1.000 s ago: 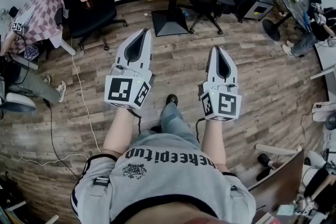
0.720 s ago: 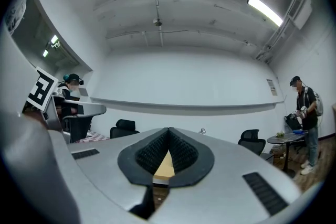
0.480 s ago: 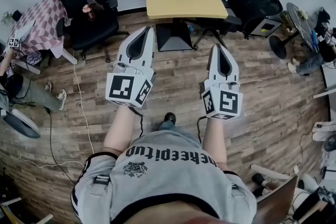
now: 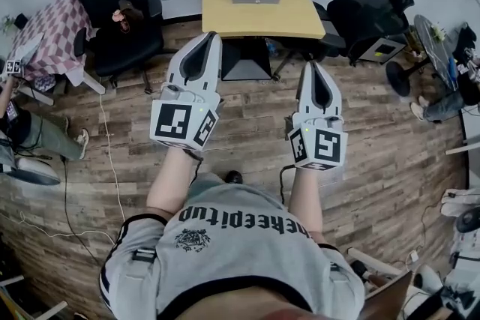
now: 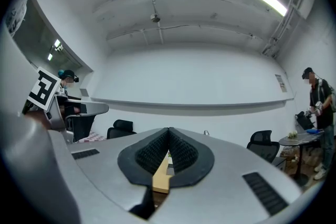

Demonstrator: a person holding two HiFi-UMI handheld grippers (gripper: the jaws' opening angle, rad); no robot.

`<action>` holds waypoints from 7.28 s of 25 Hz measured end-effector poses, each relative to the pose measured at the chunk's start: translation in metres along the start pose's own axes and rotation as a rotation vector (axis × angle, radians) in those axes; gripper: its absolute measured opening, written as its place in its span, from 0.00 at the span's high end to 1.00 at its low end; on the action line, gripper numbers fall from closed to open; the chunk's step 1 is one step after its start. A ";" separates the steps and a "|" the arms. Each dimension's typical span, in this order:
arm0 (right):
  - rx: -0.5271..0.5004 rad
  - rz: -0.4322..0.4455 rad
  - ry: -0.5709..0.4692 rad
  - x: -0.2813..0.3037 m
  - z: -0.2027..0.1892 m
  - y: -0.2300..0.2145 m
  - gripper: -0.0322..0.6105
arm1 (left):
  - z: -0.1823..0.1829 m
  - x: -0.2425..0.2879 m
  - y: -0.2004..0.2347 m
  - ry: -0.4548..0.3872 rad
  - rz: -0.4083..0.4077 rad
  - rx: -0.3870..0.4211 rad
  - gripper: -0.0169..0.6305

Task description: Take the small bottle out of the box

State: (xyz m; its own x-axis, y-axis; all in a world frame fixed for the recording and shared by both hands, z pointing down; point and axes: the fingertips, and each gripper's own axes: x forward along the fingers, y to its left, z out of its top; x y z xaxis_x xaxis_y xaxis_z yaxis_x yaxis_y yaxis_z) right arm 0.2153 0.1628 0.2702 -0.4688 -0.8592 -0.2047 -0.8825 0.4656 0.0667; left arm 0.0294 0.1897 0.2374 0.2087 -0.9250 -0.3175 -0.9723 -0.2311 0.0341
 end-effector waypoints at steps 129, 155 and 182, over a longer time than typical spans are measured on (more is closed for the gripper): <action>0.105 0.333 1.114 0.592 -0.494 -0.085 0.59 | -0.271 0.481 0.349 0.267 0.260 -0.018 0.97; 0.024 0.322 1.162 0.596 -0.524 -0.089 0.60 | -0.277 0.482 0.354 0.273 0.322 -0.006 0.97; 0.203 0.215 0.732 0.603 -0.382 -0.107 0.60 | -0.232 0.496 0.302 0.197 0.121 0.007 0.97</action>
State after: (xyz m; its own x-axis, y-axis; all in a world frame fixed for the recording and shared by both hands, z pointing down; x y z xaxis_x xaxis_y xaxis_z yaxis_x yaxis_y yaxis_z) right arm 0.0121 -0.4861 0.5129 -0.5968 -0.6341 0.4917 -0.7782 0.6068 -0.1619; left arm -0.1364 -0.4091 0.3102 0.1063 -0.9870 -0.1204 -0.9921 -0.1134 0.0542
